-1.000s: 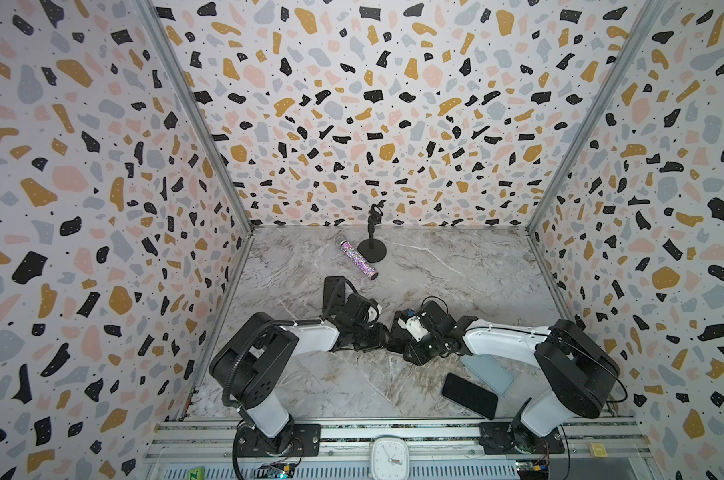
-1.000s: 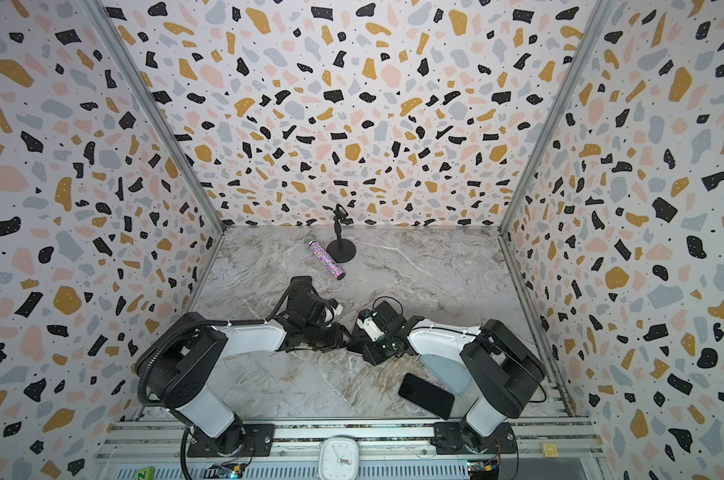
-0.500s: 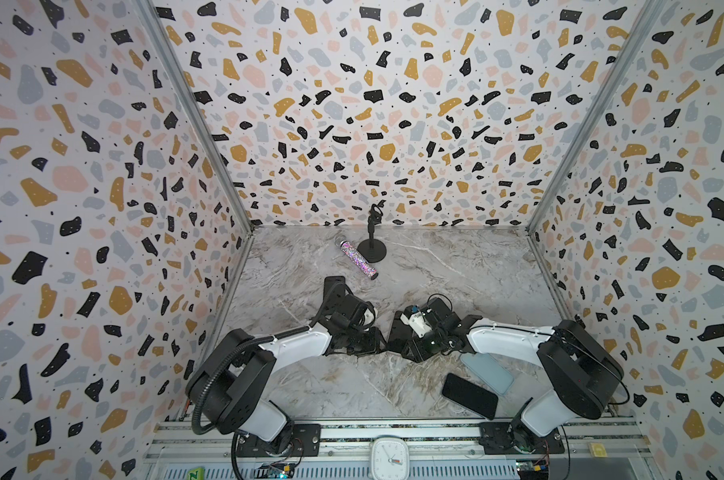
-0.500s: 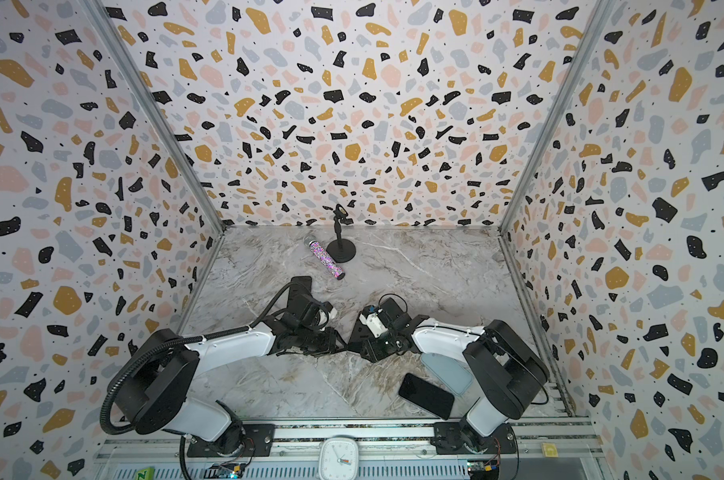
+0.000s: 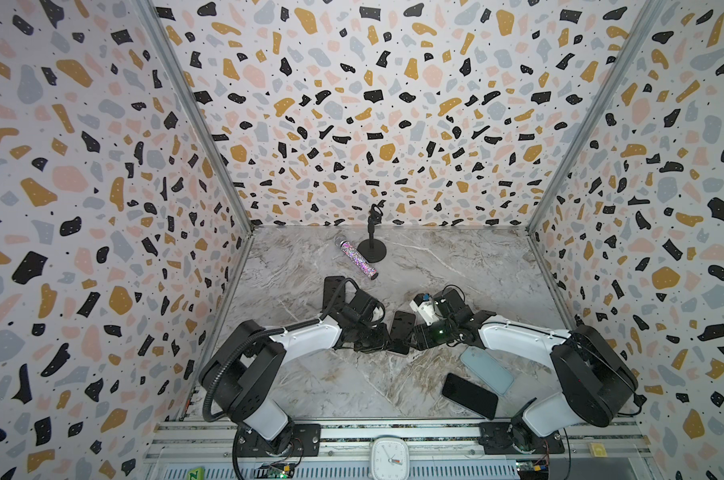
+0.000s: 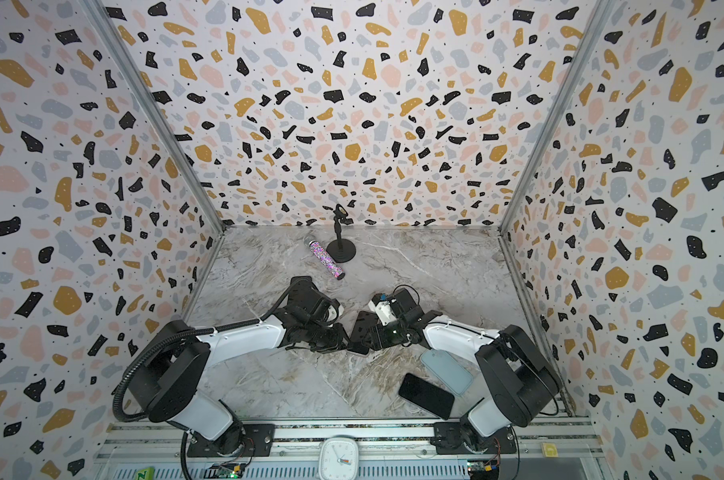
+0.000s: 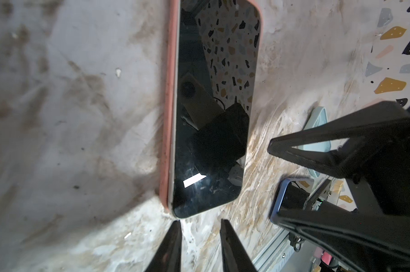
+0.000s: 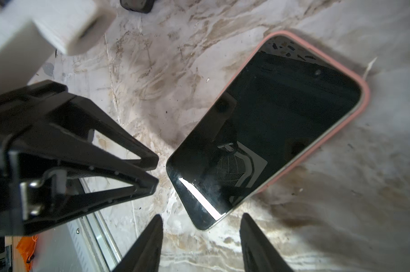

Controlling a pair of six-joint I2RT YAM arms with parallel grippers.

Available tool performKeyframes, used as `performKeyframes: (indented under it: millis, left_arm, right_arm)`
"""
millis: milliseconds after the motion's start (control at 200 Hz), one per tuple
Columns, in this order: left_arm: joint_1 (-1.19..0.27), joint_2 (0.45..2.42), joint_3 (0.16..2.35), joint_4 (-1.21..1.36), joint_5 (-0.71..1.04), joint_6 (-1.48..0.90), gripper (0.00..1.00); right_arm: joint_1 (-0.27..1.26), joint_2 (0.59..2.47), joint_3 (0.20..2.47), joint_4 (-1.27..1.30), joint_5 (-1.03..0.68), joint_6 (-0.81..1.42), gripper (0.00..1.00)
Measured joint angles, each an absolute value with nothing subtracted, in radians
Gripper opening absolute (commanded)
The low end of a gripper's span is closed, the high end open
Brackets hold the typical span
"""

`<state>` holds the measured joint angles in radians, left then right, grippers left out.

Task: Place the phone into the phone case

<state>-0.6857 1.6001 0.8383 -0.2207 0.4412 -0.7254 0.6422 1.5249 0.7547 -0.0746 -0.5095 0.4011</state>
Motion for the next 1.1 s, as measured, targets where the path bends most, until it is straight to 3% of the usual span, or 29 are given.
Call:
performKeyframes:
  millis: [110,275,491,1096]
  left_arm:
    - [-0.694,1.623,0.867,-0.246,0.411,-0.715,0.30]
    - [-0.702,1.649,0.926,-0.344,0.334,-0.620,0.40]
    - [-0.702,1.676,0.996,-0.428,0.244,-0.496,0.41]
    - [-0.706,1.702,0.947,-0.332,0.337,-0.550,0.09]
  right_arm:
    - [0.640,1.541,0.755,-0.075,-0.513,0.399,0.56]
    - [0.639,1.549,0.755,-0.075,-0.530,0.399,0.57]
    - [0.636,1.553,0.755,-0.074,-0.549,0.405,0.57]
    - [0.636,1.591,0.754,-0.043,-0.585,0.445,0.56]
